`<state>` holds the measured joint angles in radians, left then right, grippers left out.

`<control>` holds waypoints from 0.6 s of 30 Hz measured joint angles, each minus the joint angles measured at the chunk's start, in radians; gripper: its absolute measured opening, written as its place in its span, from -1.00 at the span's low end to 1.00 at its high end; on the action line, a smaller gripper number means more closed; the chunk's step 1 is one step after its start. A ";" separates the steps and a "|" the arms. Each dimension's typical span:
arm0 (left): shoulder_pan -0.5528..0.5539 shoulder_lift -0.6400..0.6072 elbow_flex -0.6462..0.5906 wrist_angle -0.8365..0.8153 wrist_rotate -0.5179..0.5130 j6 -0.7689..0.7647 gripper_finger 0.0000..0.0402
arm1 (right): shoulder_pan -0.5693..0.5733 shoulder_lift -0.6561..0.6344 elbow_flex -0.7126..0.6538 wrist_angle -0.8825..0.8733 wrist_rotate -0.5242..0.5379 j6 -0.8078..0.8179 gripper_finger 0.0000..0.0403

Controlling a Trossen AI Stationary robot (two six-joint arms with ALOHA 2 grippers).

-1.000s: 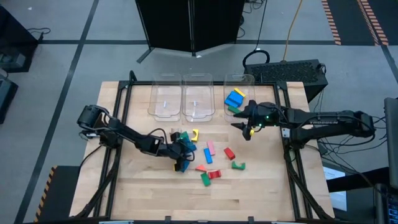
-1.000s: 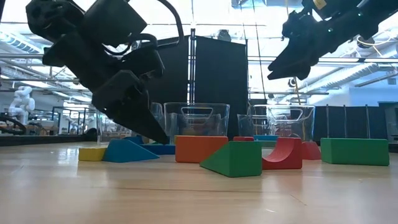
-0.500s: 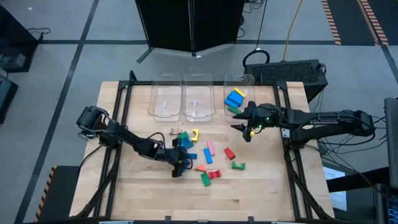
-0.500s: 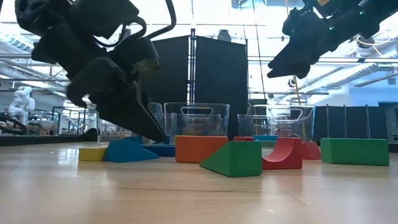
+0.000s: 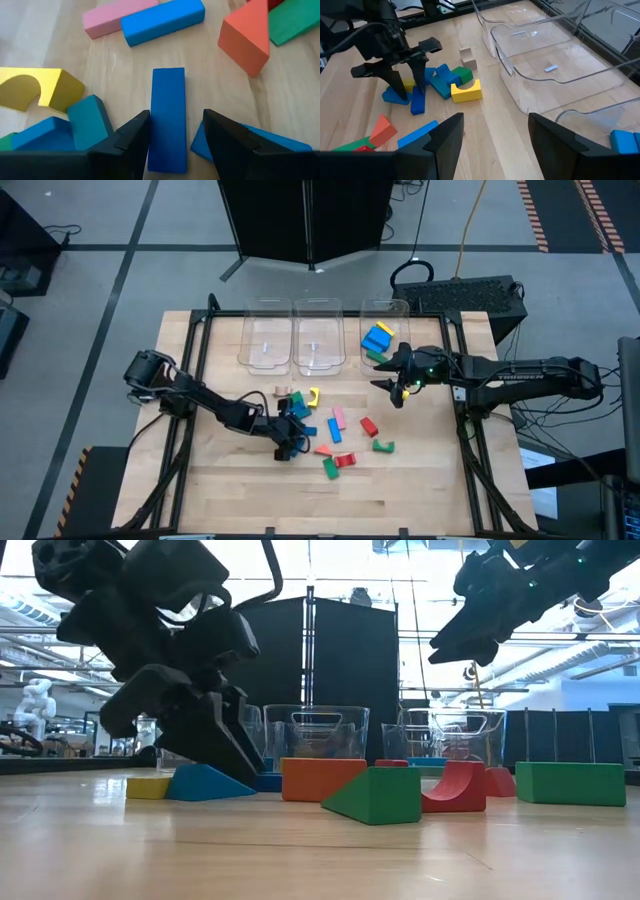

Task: Sort blocks by size
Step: Put the dark blue rectangular block into the right transparent bin

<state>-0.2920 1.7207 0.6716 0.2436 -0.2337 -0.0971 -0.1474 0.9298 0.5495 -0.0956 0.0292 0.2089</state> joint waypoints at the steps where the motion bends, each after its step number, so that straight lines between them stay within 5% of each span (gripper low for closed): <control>1: 0.004 0.003 0.000 0.000 0.001 0.000 -0.08 | 0.000 0.000 0.000 0.000 0.000 0.000 0.04; 12: 0.048 0.040 0.002 0.024 0.073 -0.035 -0.09 | 0.014 0.000 0.000 0.002 -0.004 0.015 0.04; 18: 0.054 0.041 0.001 0.030 0.086 -0.063 -0.41 | 0.048 0.000 0.000 0.007 -0.004 0.019 0.04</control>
<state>-0.2379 1.7618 0.6726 0.2731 -0.1475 -0.1596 -0.0995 0.9298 0.5495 -0.0887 0.0255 0.2279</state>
